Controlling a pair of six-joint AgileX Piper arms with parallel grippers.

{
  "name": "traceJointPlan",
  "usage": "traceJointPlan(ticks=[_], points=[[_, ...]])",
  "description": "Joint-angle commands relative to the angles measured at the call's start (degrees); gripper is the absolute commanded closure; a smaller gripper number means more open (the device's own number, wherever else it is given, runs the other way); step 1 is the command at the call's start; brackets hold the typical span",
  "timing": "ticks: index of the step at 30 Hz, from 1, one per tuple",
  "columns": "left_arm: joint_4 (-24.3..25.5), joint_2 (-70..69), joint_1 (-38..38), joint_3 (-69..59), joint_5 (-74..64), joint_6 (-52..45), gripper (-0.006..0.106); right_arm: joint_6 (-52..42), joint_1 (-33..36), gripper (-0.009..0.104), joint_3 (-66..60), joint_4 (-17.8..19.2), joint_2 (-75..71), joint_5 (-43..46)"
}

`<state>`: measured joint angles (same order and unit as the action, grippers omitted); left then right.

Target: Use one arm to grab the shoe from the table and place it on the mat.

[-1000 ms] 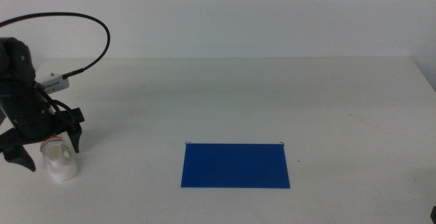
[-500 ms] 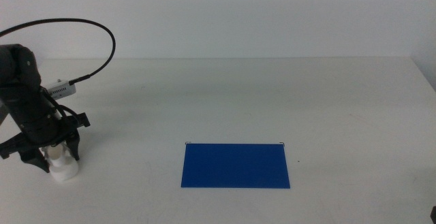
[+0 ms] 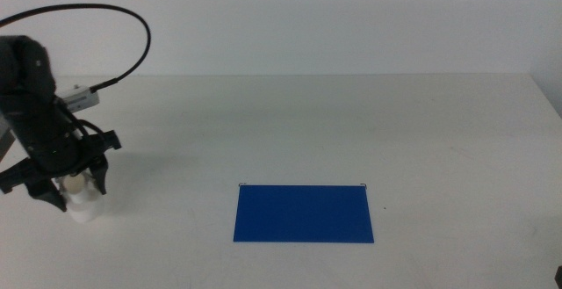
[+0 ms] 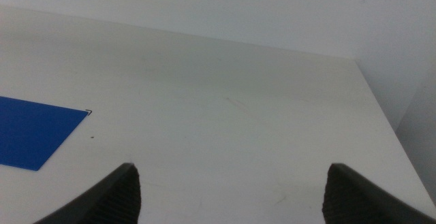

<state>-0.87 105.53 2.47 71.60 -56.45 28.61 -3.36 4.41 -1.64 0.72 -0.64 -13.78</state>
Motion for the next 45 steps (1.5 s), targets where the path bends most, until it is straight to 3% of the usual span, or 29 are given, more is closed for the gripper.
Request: traceJointPlan(ticks=[1,11,31,45], points=[[0.9,-3.9,-2.2,1.8,-1.6,3.2,0.102,-0.6,0.2,0.017,-0.3,0.6,0.2,4.2],[3.0,-4.0,-14.1,10.7,-9.7,9.3,0.102,-0.6,0.2,0.017,-0.3,0.6,0.2,4.2],[2.0,4.7,-38.7,24.8,-12.9,17.3,0.1,-0.6,0.2,0.017,-0.3,0.6,0.2,4.2],[0.4,9.9,-43.3,30.6,-12.0,19.7,0.1,-0.6,0.2,0.017,-0.3,0.6,0.2,4.2]])
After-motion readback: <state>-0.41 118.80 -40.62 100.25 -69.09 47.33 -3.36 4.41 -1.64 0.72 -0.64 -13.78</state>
